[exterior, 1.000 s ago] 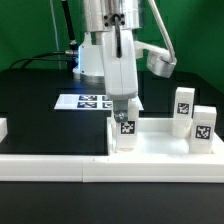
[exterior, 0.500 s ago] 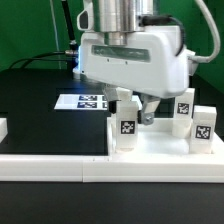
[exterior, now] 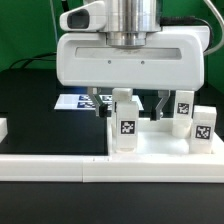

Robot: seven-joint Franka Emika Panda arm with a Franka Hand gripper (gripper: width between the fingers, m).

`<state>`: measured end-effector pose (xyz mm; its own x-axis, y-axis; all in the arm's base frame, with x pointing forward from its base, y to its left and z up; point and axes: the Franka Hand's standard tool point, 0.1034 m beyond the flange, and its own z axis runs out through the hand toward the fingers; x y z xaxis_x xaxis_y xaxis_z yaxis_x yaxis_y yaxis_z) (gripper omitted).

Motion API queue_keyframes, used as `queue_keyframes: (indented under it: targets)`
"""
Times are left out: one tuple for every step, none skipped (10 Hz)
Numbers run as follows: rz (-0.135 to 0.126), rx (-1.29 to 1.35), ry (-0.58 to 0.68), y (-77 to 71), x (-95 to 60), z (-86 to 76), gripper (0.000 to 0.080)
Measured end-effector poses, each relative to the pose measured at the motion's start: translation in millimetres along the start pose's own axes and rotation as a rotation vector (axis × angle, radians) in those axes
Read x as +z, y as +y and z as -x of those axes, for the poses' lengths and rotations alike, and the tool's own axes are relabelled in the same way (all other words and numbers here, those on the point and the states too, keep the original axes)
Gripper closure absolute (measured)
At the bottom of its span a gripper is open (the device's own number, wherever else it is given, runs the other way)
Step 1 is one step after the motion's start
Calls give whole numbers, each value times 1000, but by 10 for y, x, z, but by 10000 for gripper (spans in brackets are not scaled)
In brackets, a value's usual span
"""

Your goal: Assemble square table

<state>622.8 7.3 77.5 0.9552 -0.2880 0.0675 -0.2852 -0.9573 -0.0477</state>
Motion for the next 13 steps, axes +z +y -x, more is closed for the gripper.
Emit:
queue_keyframes:
  targets:
    - [-1, 33, -1, 2, 4, 5, 266]
    - [-1, 60, -1, 1, 5, 6, 420]
    - [0, 67, -1, 7, 5, 5, 420]
    - [0, 106, -1, 9, 6, 4, 509]
    - [0, 201, -1, 11, 5, 4, 509]
    - [0, 257, -1, 12, 6, 4, 509]
    - [0, 291, -1, 12, 6, 4, 509]
    - [-3, 380, -3, 16, 6, 3, 509]
    - [-17, 609, -19, 28, -10, -6, 509]
    - [-30, 795, -30, 41, -7, -9, 509]
    - [-28, 924, -36, 26, 13, 5, 509]
    - [-27, 1048, -39, 14, 19, 8, 509]
    - [-35, 1169, -45, 2, 21, 10, 509]
